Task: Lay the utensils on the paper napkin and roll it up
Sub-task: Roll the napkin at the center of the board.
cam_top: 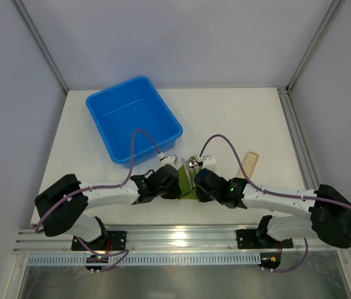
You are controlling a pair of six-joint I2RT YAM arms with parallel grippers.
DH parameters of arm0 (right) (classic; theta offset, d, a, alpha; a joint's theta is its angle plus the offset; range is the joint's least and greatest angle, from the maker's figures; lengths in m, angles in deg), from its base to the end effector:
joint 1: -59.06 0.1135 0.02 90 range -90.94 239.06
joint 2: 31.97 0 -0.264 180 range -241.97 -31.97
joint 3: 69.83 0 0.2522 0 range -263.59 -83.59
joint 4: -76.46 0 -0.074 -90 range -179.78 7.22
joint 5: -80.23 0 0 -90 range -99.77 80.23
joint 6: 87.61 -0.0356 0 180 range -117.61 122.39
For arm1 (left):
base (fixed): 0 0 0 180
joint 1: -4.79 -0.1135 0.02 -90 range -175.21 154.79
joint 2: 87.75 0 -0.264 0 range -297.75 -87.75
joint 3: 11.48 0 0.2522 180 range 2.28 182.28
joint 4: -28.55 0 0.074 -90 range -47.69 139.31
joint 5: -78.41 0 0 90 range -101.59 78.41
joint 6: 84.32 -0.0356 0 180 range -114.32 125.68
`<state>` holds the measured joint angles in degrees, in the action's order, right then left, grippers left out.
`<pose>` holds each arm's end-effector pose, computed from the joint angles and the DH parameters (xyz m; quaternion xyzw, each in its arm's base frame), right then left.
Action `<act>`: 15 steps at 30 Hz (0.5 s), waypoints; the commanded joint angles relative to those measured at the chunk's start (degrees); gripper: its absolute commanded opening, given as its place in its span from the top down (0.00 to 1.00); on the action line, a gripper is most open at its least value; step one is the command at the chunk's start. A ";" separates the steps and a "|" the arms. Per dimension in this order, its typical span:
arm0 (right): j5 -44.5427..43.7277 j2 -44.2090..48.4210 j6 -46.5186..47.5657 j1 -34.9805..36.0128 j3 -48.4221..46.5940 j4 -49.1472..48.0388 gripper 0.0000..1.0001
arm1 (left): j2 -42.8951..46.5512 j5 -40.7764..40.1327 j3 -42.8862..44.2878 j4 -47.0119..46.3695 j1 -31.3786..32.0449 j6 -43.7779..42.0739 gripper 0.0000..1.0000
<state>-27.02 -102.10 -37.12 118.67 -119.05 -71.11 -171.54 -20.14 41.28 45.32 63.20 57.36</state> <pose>0.1256 0.1934 0.1851 -0.1173 0.9324 0.1443 0.3100 0.1517 -0.2365 0.1650 0.0278 0.9303 -0.2544 0.2627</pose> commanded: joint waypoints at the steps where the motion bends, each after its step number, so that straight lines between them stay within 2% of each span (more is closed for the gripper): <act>1: -0.15 -0.62 0.40 0.41 -2.33 -2.59 0.78 | 1.00 1.87 -0.95 -2.65 -0.67 -2.37 0.97; 15: -0.67 -6.77 2.77 0.33 -7.07 -3.47 0.78 | 3.63 2.67 -4.99 -2.65 -1.02 -1.85 0.98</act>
<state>-26.91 -108.42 -35.56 118.71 -123.44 -72.40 -169.85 -17.52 36.82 44.68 62.39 56.22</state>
